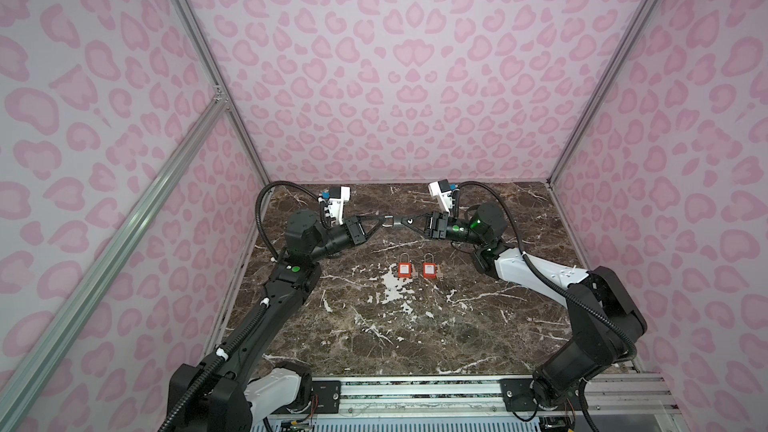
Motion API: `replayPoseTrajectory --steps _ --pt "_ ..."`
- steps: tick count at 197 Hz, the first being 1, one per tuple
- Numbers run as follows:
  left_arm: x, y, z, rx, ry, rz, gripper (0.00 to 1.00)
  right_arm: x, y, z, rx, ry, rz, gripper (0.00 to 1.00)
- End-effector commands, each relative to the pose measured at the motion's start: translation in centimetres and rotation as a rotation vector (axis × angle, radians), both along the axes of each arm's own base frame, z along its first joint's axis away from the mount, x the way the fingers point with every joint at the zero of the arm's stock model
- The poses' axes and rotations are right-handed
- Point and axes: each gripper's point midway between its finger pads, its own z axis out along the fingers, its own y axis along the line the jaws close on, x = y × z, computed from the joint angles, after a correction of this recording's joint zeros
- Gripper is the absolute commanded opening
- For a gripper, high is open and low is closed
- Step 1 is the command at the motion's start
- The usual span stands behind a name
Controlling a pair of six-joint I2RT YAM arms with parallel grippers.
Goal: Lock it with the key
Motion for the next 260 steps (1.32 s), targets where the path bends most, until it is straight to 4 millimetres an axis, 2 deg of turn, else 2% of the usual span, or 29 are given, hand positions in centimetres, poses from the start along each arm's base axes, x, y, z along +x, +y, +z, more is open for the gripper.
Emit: replayPoseTrajectory --steps 1,73,174,185,197,209,229,237,260 --pt "-0.5 -0.3 0.6 0.004 -0.053 -0.027 0.04 -0.4 0.0 1.6 0.05 -0.049 0.009 0.0" --pt "-0.6 -1.9 0.9 0.0 -0.063 -0.08 0.04 -1.1 1.0 1.7 0.054 -0.049 0.046 0.0" --pt "-0.8 -2.3 1.1 -0.005 -0.075 -0.098 0.04 -1.1 0.1 1.6 0.003 -0.076 0.026 0.0" --pt "-0.9 -2.9 1.1 -0.033 -0.075 -0.108 0.04 -1.8 0.7 1.7 0.007 -0.079 0.045 0.0" --pt "-1.5 -4.9 0.7 -0.022 -0.069 -0.176 0.04 -3.2 2.2 1.9 0.012 -0.103 0.094 0.0" --pt "-2.0 -5.8 0.3 -0.004 -0.065 -0.215 0.04 -3.1 2.5 1.7 0.007 -0.096 0.099 0.0" --pt "-1.5 -3.6 0.3 -0.007 -0.084 -0.122 0.04 -0.8 -0.5 2.5 0.043 -0.096 -0.014 0.0" --pt "-1.3 -2.5 0.7 -0.01 -0.092 -0.091 0.04 -0.5 -1.7 3.2 0.062 -0.108 -0.036 0.0" --pt "-1.1 -0.8 1.8 -0.015 -0.108 -0.071 0.04 -0.5 -2.6 3.0 0.015 -0.122 -0.027 0.0"
